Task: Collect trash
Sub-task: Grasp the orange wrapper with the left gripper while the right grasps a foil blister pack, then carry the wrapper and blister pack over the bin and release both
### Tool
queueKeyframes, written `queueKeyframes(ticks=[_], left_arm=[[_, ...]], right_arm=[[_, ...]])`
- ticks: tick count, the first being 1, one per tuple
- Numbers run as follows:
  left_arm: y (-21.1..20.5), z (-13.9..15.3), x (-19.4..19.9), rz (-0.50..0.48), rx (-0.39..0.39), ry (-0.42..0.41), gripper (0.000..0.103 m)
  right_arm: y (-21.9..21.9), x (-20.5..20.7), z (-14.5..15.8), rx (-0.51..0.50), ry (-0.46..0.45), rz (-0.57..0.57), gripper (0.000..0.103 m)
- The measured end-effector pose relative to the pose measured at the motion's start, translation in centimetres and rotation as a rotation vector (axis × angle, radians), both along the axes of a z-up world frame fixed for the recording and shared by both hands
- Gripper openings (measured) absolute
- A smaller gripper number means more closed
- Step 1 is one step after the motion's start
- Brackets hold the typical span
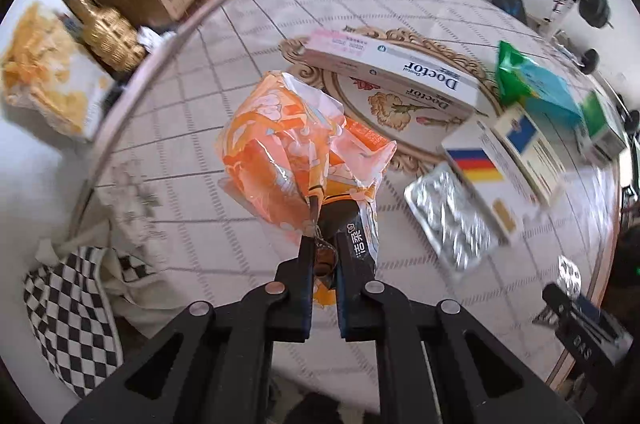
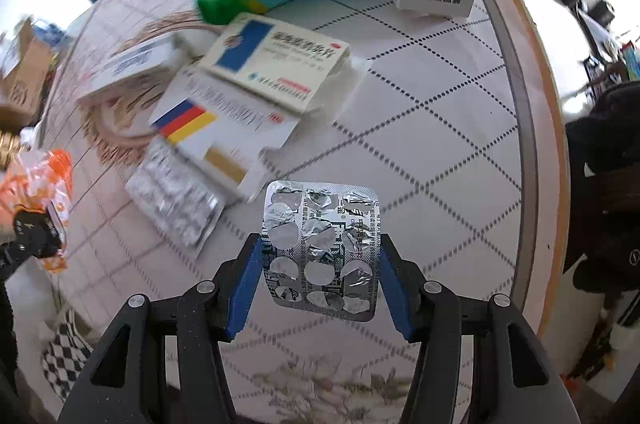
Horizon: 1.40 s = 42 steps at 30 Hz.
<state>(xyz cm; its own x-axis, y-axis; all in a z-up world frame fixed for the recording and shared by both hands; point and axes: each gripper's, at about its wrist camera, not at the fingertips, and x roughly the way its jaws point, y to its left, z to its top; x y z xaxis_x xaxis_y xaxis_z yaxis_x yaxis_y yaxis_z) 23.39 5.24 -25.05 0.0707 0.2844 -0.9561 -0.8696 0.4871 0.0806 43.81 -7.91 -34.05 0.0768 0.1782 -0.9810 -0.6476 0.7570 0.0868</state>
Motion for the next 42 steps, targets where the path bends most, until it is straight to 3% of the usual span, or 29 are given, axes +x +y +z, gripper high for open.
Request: queueKeyframes(ticks=[8, 12, 16, 19, 25, 37, 39, 41, 42], left_arm=[[-7.7, 3.4, -8.2, -0.092, 0.059, -0.079, 0.006], [-11.9, 3.3, -13.3, -0.135, 0.019, -0.108, 0.006], [-15.1, 0.8, -17.0, -0.16, -0.077, -0.105, 0.006], [-17.0, -3.1, -19.5, -0.149, -0.172, -0.082, 0.006], [-17.4, -14.2, -21.3, -0.07, -0.38, -0.076, 0.006], [-12.9, -43.1, -18.6, 0.035, -0.691, -0.094, 0.013], [-12.8, -45.5, -18.9, 0.053, -0.712, -0.092, 0.021], [-12.8, -47.8, -19.0, 0.067, -0.712, -0.084, 0.048], [-12.6, -48.4, -19.2, 0.072, -0.708, -0.089, 0.055]], right_arm=[[-4.6, -11.3, 2.8, 0.089, -0.006, 0.03, 0.058], [-8.0, -17.5, 3.4, 0.109, 0.01, 0.043, 0.058], [-11.6, -22.8, 1.4, 0.063, 0.074, 0.047, 0.058], [-13.8, -26.0, -1.7, -0.008, 0.117, 0.065, 0.058], [-16.8, -28.9, -10.8, -0.15, 0.213, 0.061, 0.058], [-13.7, -27.7, -34.1, -0.189, 0.258, 0.067, 0.058], [-13.0, -27.0, -38.1, -0.19, 0.269, 0.072, 0.058], [-12.2, -26.3, -41.4, -0.189, 0.28, 0.079, 0.058], [-11.9, -26.1, -43.3, -0.193, 0.286, 0.092, 0.058]])
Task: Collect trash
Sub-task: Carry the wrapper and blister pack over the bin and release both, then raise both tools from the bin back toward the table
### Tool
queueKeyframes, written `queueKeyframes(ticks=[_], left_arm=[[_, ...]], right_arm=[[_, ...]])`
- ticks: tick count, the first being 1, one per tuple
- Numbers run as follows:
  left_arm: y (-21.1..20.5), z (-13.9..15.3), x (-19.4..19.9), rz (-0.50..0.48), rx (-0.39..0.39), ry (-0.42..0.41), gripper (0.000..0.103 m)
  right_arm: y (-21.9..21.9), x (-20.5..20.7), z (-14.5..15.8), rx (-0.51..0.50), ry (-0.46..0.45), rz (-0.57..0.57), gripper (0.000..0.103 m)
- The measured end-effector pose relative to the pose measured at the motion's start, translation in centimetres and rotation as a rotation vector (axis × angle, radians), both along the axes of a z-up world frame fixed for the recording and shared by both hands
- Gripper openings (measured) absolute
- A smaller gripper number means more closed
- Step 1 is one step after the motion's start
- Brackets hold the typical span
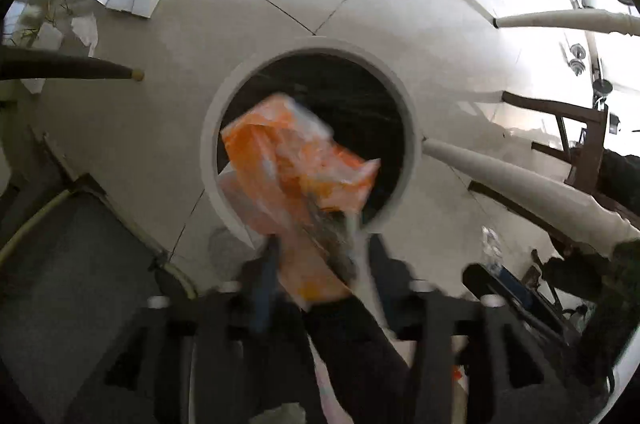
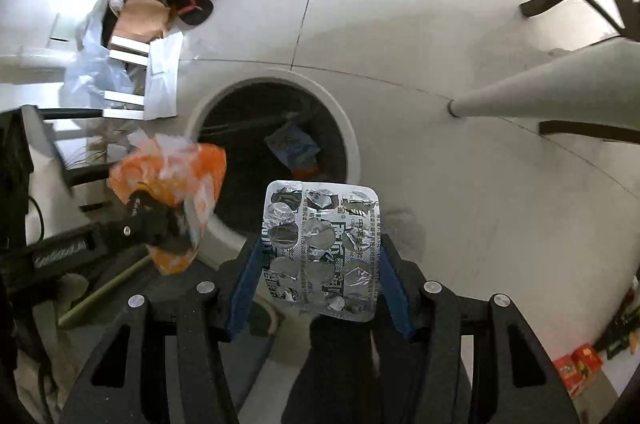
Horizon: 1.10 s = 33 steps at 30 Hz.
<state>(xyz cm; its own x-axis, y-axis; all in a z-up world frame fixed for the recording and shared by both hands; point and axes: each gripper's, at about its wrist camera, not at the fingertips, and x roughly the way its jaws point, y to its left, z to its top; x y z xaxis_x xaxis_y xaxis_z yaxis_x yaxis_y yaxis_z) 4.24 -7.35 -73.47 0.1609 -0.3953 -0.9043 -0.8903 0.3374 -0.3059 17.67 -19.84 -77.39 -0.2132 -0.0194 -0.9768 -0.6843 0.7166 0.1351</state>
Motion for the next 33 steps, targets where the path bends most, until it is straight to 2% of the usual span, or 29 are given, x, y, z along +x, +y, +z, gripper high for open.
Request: queueKeyframes(ticks=[1, 2, 3, 5, 6, 8, 9, 10, 12, 13, 16, 21, 28, 33], left_arm=[[0.0, -0.6, -0.3, 0.005, 0.011, 0.004, 0.068], [0.0, -1.1, -0.6, 0.013, 0.029, 0.012, 0.076], [0.1, -1.3, -1.1, 0.018, 0.035, 0.017, 0.079], [0.1, -1.7, -1.8, 0.037, 0.055, 0.035, 0.094], [0.2, -1.6, -2.2, 0.042, 0.067, 0.049, 0.097], [0.2, -1.2, -3.5, 0.054, 0.11, 0.076, 0.098], [0.4, -1.0, -3.9, 0.057, 0.13, 0.091, 0.098], [0.5, -0.7, -4.3, 0.06, 0.16, 0.106, 0.098], [0.8, -0.4, -5.2, 0.054, 0.224, 0.138, 0.098], [0.6, 0.1, -5.4, 0.044, 0.261, 0.164, 0.098], [0.7, 1.0, -5.7, 0.03, 0.305, 0.198, 0.098], [-0.1, 2.9, -6.0, 0.027, 0.318, 0.205, 0.098], [-1.7, 6.1, -6.4, 0.002, 0.326, 0.217, 0.098], [-2.8, 10.3, -7.0, 0.0, 0.34, 0.216, 0.098]], right_arm=[[0.3, 0.2, -1.4, -0.002, 0.001, 0.007, 0.058], [0.7, 0.4, -2.6, 0.0, 0.006, 0.01, 0.058], [0.9, 0.4, -3.8, 0.001, 0.019, 0.016, 0.058], [1.5, 0.5, -5.5, 0.001, 0.03, 0.021, 0.058], [1.8, 0.4, -6.2, 0.008, 0.044, 0.026, 0.058], [2.4, 0.2, -7.3, 0.021, 0.065, 0.038, 0.059], [2.6, 0.1, -7.6, 0.026, 0.069, 0.048, 0.065], [2.8, -0.1, -7.7, 0.032, 0.069, 0.058, 0.08], [3.3, -0.5, -7.7, 0.05, 0.075, 0.072, 0.097], [3.5, -0.7, -7.7, 0.042, 0.06, 0.083, 0.097], [3.7, -1.0, -7.0, 0.022, -0.001, 0.114, 0.097], [3.4, -1.4, -5.1, -0.019, -0.087, 0.146, 0.099], [2.2, -1.6, -0.4, -0.03, -0.152, 0.186, 0.099], [1.2, -2.2, 4.3, -0.019, -0.159, 0.198, 0.099]])
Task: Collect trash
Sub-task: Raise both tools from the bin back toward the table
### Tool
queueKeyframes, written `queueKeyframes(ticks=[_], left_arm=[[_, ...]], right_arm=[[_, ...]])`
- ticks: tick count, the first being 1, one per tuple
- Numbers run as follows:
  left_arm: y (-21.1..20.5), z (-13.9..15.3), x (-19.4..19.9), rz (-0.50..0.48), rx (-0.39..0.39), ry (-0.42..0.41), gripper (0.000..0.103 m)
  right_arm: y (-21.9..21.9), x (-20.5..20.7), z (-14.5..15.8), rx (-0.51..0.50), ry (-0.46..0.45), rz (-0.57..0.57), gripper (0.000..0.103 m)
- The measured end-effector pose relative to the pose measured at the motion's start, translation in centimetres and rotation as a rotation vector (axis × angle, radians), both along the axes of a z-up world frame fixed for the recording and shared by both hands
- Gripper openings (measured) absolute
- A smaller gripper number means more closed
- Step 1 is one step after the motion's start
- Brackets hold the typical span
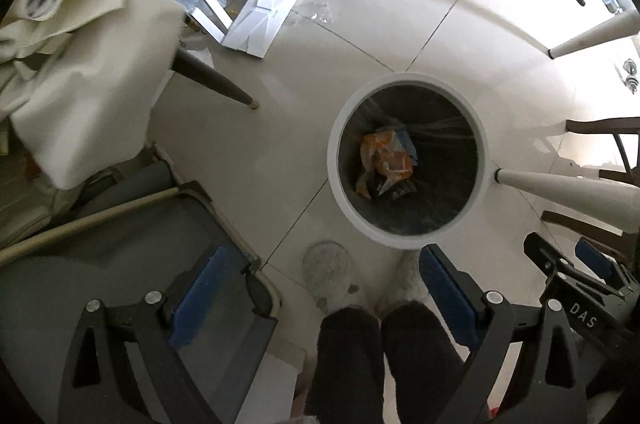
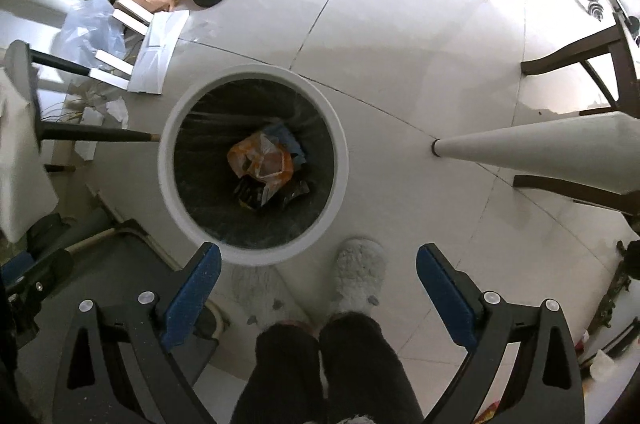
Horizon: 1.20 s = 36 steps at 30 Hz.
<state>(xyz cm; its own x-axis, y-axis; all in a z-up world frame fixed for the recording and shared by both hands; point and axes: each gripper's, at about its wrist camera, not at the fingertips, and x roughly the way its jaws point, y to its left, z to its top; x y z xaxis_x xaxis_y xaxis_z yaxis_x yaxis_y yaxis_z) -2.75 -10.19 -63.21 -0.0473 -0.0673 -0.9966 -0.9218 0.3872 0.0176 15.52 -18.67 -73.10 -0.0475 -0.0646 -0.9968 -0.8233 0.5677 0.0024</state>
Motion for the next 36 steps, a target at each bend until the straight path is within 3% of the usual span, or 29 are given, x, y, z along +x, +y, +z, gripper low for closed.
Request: queueKeyframes(ticks=[5, 22, 29, 36], left_arm=[[-1.0, 6.1, -0.9, -0.01, 0.015, -0.011, 0.098], [-4.2, 28.2, -3.3, -0.094, 0.117, -0.078, 0.098], [-2.6, 34.1, -1.7, -0.083, 0.204, -0.095, 0.098], [1.5, 36.9, 5.4, -0.059, 0.27, -0.12, 0.098]], right_arm=[[-1.2, -0.6, 6.0, 0.012, 0.004, -0.007, 0.099], [-2.9, -3.5, 33.1, 0.157, -0.02, 0.0, 0.099], [-2.5, -1.3, 39.5, 0.227, 0.004, -0.088, 0.099], [0.7, 8.4, 42.6, 0.264, -0.019, -0.196, 0.099]])
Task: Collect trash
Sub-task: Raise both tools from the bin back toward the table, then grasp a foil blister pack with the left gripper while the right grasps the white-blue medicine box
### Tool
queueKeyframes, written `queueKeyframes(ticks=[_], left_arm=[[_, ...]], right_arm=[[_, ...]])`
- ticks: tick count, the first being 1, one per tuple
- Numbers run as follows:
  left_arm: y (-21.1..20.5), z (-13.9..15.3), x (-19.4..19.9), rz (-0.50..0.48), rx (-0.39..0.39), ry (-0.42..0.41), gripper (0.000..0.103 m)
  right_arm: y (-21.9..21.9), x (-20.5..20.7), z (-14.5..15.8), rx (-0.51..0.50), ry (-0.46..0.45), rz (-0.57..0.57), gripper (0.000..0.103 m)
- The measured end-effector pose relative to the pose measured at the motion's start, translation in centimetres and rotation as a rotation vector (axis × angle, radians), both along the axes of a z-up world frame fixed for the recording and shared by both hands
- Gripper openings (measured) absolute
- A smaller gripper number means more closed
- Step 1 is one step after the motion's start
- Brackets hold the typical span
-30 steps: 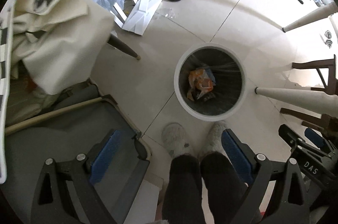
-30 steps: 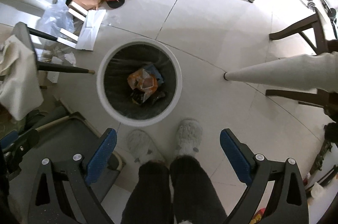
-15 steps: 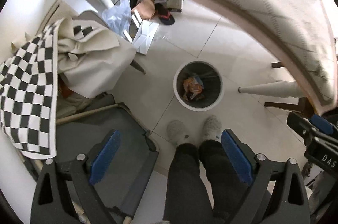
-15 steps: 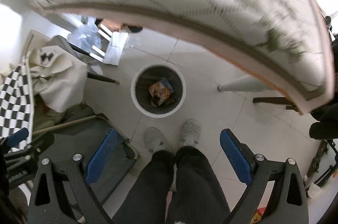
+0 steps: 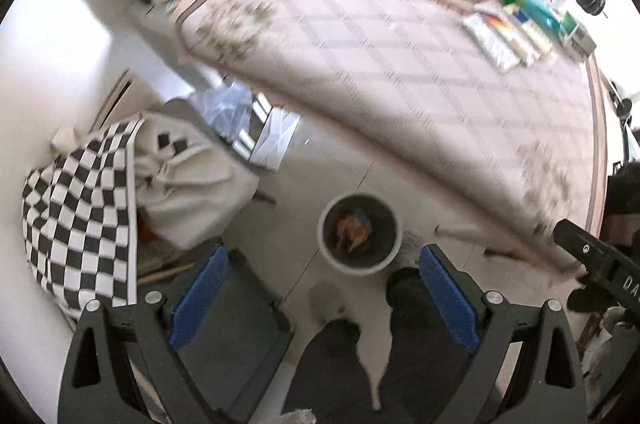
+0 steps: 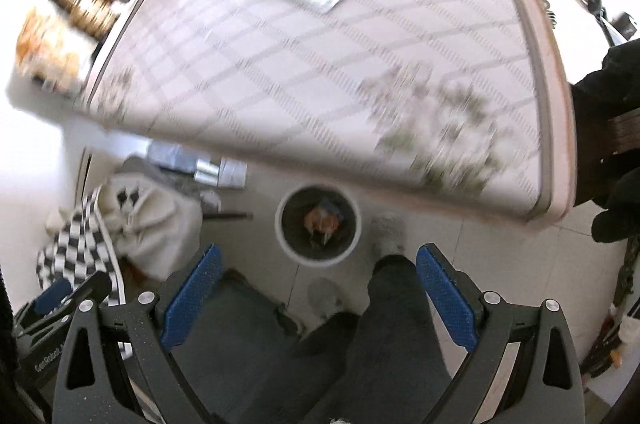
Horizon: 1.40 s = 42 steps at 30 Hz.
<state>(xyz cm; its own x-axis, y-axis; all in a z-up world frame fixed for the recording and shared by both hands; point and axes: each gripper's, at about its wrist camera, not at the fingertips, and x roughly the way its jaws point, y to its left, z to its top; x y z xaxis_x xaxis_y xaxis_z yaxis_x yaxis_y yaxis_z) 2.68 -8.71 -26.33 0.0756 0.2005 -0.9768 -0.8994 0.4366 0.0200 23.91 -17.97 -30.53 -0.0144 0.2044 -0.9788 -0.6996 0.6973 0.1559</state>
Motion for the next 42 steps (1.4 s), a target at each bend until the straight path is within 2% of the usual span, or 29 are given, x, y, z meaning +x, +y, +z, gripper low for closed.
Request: queueKeyframes(ticks=[4, 7, 12, 17, 20, 23, 26, 29, 31, 35, 40, 42], left_arm=[[3.2, -0.6, 5.6, 0.042, 0.013, 0.026, 0.098], [5.9, -2.0, 9.8, 0.08, -0.011, 0.058, 0.098], [10.9, -5.3, 17.2, 0.185, -0.122, 0.074, 0.098], [14.9, -8.2, 23.5, 0.276, -0.253, 0.027, 0.098], [16.3, -9.7, 26.2, 0.302, -0.308, 0.015, 0.097], [17.1, -11.0, 27.7, 0.319, -0.351, 0.004, 0.097], [17.5, -11.9, 28.5, 0.326, -0.366, 0.008, 0.097], [17.7, -12.4, 28.9, 0.317, -0.356, 0.033, 0.096], [17.6, -12.8, 29.3, 0.314, -0.352, 0.047, 0.086], [17.0, -12.9, 30.1, 0.307, -0.324, 0.066, 0.082], [16.3, -12.1, 30.8, 0.23, -0.284, 0.061, 0.06], [16.1, -12.0, 30.5, 0.209, -0.272, 0.089, 0.059]], right_arm=[[3.6, 7.4, -0.3, -0.053, -0.045, 0.028, 0.099], [7.7, 14.2, -0.9, -0.095, -0.102, 0.083, 0.099], [15.5, 24.1, -3.5, -0.153, -0.168, 0.206, 0.099], [22.9, 30.5, -8.0, -0.21, -0.183, 0.324, 0.099], [25.4, 32.1, -9.9, -0.219, -0.175, 0.378, 0.099], [27.0, 32.9, -11.4, -0.193, -0.116, 0.405, 0.099], [27.6, 34.1, -11.6, -0.158, -0.074, 0.371, 0.098], [26.9, 36.1, -12.1, -0.142, 0.019, 0.291, 0.092], [26.1, 37.1, -12.3, -0.142, 0.052, 0.252, 0.091], [25.3, 37.8, -12.9, -0.106, 0.137, 0.256, 0.091], [26.4, 36.6, -13.3, -0.113, 0.097, 0.333, 0.095], [27.3, 36.5, -13.1, -0.108, 0.086, 0.351, 0.095]])
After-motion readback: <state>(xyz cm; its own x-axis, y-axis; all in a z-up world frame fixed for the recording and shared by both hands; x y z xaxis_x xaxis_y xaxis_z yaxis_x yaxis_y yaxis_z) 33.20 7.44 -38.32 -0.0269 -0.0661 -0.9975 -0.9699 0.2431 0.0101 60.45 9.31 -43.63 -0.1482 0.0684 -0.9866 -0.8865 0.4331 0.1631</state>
